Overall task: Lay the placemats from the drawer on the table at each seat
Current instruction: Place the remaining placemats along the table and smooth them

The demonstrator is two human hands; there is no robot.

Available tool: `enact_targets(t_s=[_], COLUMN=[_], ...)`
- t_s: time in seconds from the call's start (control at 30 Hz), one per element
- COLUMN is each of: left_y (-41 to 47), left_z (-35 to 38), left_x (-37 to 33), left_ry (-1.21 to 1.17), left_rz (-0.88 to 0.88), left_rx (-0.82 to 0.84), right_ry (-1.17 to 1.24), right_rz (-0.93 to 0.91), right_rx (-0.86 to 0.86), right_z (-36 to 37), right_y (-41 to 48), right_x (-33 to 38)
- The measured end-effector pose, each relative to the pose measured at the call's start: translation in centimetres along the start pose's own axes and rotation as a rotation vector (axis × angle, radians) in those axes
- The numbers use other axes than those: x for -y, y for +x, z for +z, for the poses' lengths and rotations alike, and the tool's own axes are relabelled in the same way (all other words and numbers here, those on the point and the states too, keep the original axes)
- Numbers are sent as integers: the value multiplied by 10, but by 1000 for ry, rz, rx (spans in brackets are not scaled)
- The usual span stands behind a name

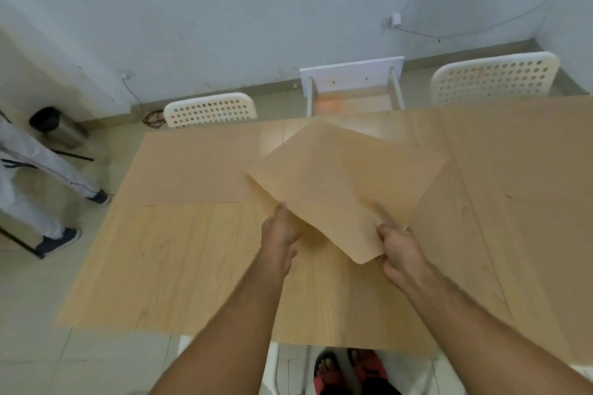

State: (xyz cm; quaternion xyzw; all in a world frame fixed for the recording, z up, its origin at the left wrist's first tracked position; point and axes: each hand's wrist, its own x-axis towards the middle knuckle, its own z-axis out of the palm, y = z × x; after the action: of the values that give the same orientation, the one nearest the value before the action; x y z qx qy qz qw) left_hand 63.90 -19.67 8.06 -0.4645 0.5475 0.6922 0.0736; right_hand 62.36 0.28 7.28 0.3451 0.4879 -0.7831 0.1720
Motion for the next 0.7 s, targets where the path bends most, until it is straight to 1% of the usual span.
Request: enact_targets(t_s=[0.03,0.07,0.13,0.2,0.3,0.4,0.47,0.57,0.63,0.7], left_y=[-1,-3,-14,-22,-21,-15,-19,-38,-45,-52], left_z=[-5,-11,-25,-44,-89,-163,-218,-297,-351,-404], left_x=[-7,-13,-27,-39,-53,-60,-60,-56,-47,-36], left_ry=[-161,-257,-357,-459,-597,-659,-690,-610,-584,-531], left_rz=[-58,-72,-28,37,95,171,210,208,263,301], left_rx=[37,81,144,153,20,-141,-312,-577,-623,-588], right_ry=[11,16,24,24,-21,-122,-203,-345,-418,-460], right_rz=[6,16,49,82,131,182,204,228,225,208], right_rx=[47,91,195,296,441,517,547,584,588,588], right_z=[1,3,8,15,30,50,64,86,101,116], right_y=[-2,-5,-11,-19,-37,-54,-66,-87,-102,-120], right_x=[2,4,5,6,3,-7,-19,-47,-73,-100])
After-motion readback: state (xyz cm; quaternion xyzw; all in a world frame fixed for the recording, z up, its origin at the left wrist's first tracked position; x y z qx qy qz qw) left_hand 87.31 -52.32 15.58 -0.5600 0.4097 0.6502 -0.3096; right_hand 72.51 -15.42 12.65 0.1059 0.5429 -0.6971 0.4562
